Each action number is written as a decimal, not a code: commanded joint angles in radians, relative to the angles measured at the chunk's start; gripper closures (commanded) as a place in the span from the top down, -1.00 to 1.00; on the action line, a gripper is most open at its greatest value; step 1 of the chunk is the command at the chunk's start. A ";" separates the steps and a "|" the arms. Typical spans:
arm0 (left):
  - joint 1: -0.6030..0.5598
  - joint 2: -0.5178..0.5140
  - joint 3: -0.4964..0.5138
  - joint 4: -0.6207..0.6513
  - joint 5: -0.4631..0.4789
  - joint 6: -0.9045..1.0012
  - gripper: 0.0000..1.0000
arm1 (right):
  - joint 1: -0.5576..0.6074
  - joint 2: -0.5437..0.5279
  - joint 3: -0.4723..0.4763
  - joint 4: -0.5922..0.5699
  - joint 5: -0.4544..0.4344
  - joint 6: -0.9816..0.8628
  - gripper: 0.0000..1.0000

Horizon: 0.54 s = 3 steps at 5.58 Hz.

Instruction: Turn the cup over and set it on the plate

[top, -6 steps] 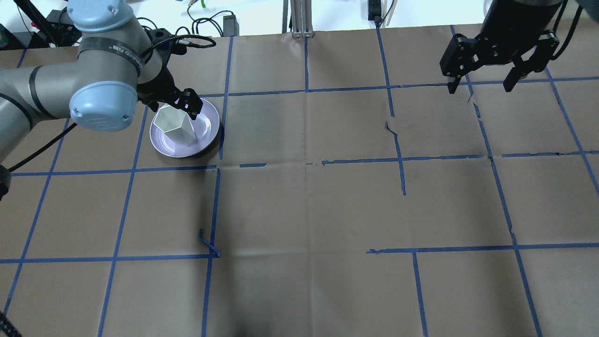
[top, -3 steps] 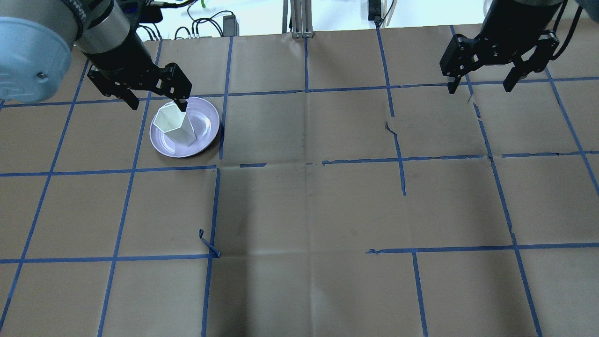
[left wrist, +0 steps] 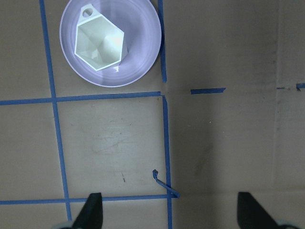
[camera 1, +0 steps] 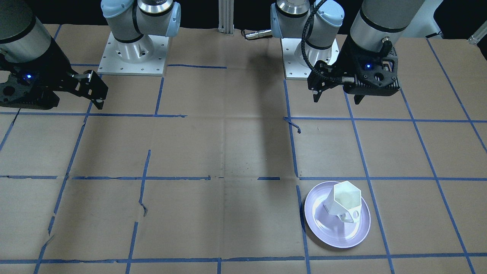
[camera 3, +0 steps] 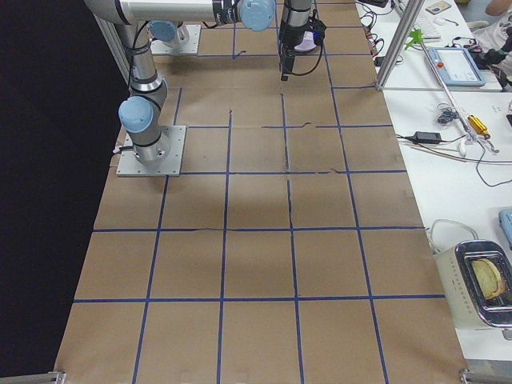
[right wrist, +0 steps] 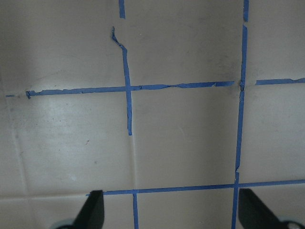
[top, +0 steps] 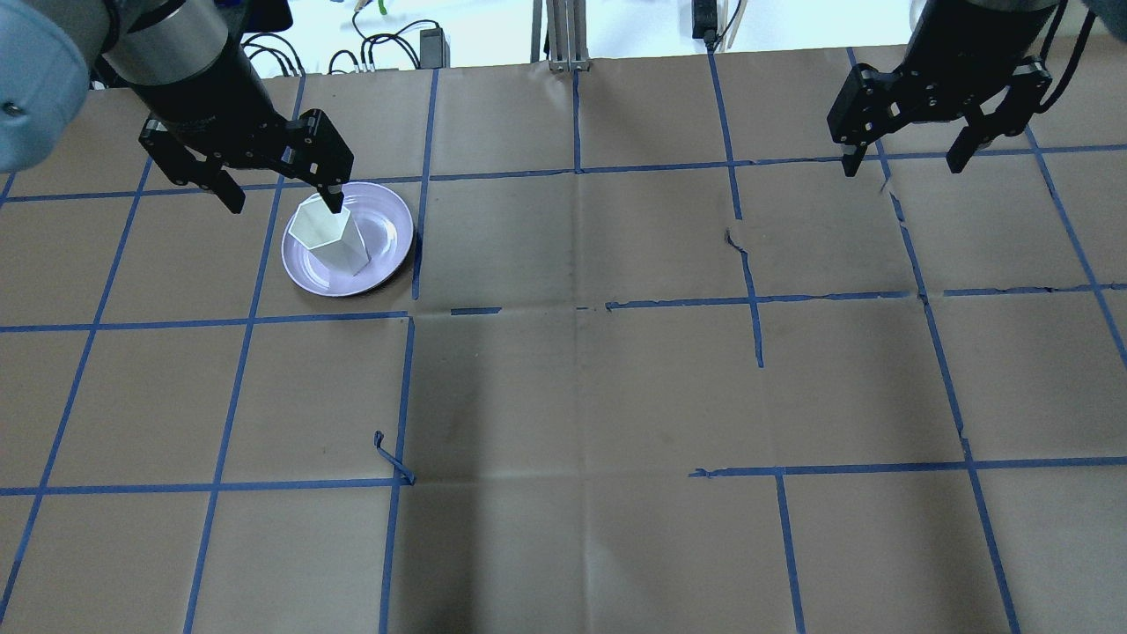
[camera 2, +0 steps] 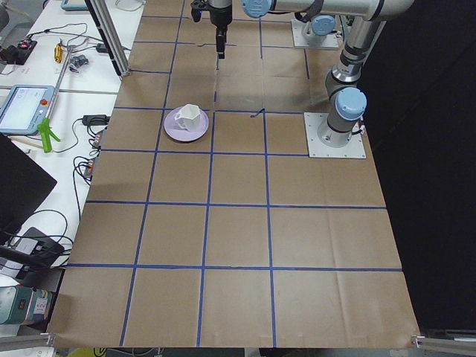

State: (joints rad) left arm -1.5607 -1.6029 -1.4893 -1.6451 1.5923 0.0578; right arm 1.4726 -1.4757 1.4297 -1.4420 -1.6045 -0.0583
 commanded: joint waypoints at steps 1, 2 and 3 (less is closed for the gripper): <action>0.002 0.004 0.010 -0.012 0.009 0.002 0.97 | 0.000 0.000 0.000 0.000 0.000 0.000 1.00; 0.004 0.009 0.011 -0.012 0.009 0.001 0.97 | 0.000 0.000 0.000 0.000 0.000 0.000 1.00; 0.007 0.005 0.014 -0.010 0.009 0.002 0.97 | 0.000 0.000 0.000 0.000 0.000 0.000 1.00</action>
State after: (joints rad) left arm -1.5563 -1.5966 -1.4778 -1.6562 1.6014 0.0590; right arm 1.4726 -1.4757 1.4297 -1.4420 -1.6046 -0.0583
